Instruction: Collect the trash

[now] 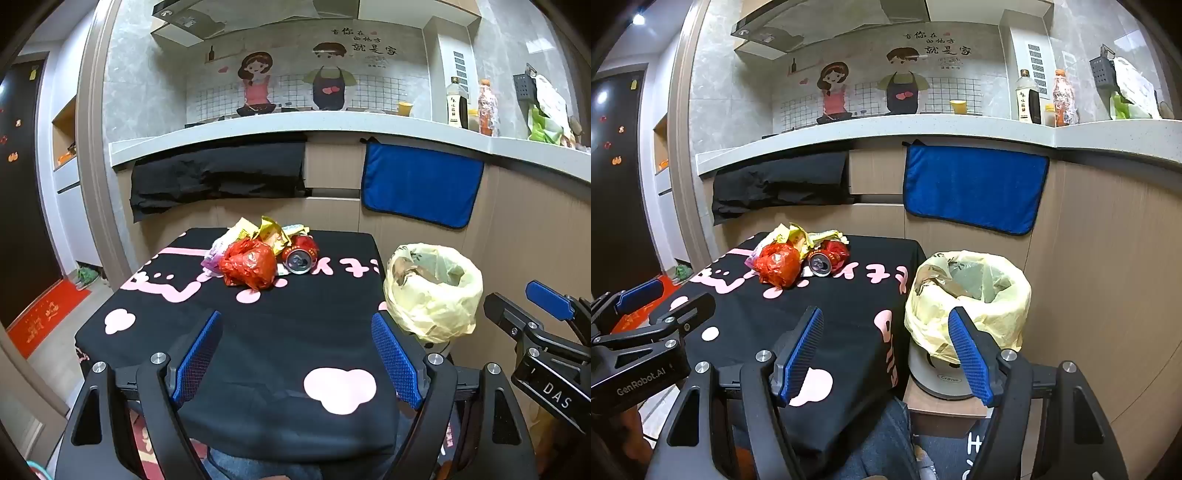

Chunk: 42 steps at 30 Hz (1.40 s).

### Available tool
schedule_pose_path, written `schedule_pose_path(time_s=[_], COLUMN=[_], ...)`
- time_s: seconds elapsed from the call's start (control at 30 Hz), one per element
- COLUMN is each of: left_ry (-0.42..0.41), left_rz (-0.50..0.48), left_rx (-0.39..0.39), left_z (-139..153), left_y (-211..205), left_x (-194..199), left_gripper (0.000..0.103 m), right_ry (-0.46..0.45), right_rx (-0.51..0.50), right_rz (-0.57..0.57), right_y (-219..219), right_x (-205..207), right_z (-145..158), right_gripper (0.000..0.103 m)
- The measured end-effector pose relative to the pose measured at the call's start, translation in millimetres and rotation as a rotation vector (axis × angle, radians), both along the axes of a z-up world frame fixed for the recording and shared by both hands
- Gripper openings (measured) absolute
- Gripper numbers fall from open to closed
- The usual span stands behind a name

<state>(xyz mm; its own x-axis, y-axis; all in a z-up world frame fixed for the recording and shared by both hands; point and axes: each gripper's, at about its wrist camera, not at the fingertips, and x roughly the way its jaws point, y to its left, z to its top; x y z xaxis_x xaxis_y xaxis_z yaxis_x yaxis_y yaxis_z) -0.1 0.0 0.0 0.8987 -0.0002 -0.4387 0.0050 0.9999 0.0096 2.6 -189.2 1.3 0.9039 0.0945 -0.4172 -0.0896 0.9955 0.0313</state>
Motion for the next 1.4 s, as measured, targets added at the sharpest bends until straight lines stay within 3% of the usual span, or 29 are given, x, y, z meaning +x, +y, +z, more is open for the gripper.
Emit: schedule_pose_path(time_s=[1.4], left_ry=[-0.032], left_rz=[-0.010], left_rx=[0.021], left_z=[10], left_y=[-9], left_x=[-8], left_gripper=[0.083], right_ry=[-0.004], right_rx=[-0.002], right_rz=[-0.021], right_y=[-4], right_x=[-5], right_z=[5], right_gripper=[0.068])
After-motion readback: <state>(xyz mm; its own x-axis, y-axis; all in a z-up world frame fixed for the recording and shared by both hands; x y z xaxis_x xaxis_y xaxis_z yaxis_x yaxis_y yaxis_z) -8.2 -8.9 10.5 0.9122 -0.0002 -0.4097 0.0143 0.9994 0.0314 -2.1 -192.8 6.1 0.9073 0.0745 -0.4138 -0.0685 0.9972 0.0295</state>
